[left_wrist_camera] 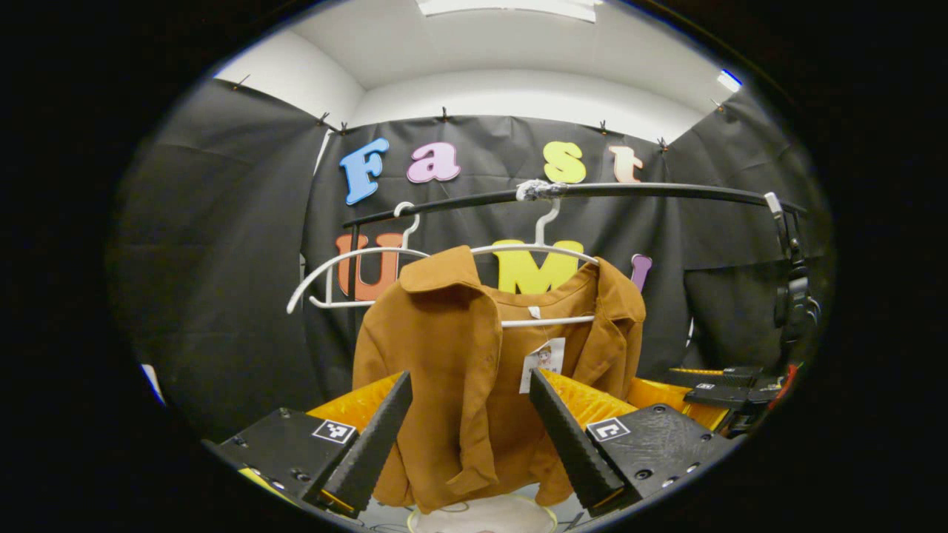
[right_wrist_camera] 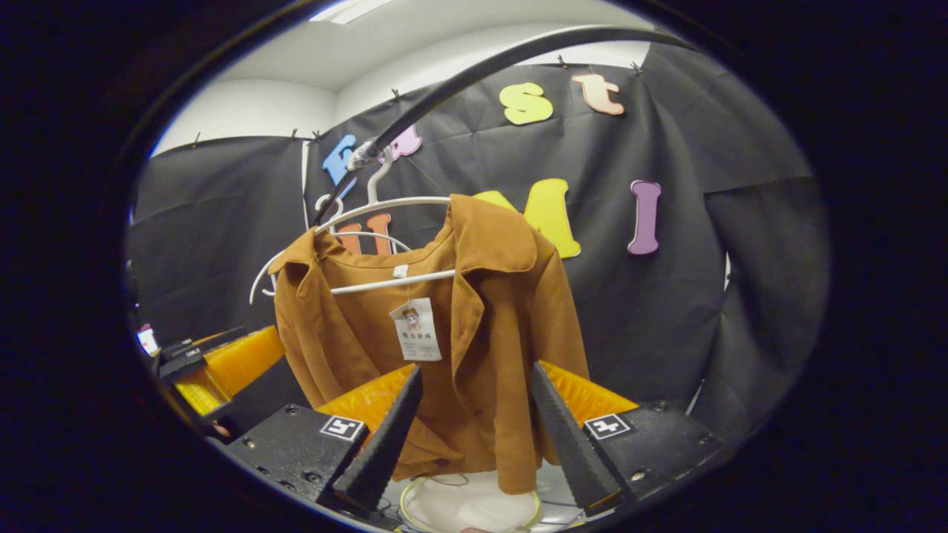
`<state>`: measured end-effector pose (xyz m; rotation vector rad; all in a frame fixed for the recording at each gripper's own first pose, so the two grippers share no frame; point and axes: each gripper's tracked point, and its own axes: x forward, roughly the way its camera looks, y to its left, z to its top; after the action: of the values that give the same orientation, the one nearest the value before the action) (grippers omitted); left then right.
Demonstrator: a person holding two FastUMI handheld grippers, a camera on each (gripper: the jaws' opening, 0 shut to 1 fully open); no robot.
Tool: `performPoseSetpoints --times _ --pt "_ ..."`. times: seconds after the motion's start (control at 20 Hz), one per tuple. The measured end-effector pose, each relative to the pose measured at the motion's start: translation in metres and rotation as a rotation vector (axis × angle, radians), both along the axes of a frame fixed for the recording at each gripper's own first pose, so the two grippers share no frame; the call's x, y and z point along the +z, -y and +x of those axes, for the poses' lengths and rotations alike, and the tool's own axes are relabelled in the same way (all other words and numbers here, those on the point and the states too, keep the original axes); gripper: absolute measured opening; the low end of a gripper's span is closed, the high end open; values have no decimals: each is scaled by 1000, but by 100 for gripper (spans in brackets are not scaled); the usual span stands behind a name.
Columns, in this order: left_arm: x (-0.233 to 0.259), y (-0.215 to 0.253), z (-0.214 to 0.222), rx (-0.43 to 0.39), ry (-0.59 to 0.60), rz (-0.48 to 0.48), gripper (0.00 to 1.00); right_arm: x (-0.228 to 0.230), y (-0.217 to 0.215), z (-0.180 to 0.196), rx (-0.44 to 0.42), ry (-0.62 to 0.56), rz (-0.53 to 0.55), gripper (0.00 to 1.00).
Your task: Grasp the clothes on the hanger with both hands and then place them into the laundry hamper below.
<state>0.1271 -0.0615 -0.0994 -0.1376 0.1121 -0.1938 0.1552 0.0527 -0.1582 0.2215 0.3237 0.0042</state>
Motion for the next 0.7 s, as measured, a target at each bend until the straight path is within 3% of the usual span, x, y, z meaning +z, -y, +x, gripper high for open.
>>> performPoseSetpoints --times 0.1,0.25,0.4,0.45,0.55,0.65,0.7 --pt "-20 6 19 -7 -36 -15 100 -5 2 15 -11 -20 51 84" --pt "-30 10 41 -5 -65 -33 96 0 2 36 -23 3 125 86" --pt "-36 5 61 14 -91 -61 100 -5 4 56 -51 3 172 82" --pt "-39 5 66 18 -101 -70 100 -7 3 64 -61 -2 193 86" --pt "-46 4 76 22 -119 -79 90 -17 6 74 -93 -49 236 86" --pt "-47 9 84 13 -123 -96 100 -13 0 82 -84 -50 325 86" --pt "-49 9 87 20 -127 -93 95 -10 -3 86 -79 -43 361 86"
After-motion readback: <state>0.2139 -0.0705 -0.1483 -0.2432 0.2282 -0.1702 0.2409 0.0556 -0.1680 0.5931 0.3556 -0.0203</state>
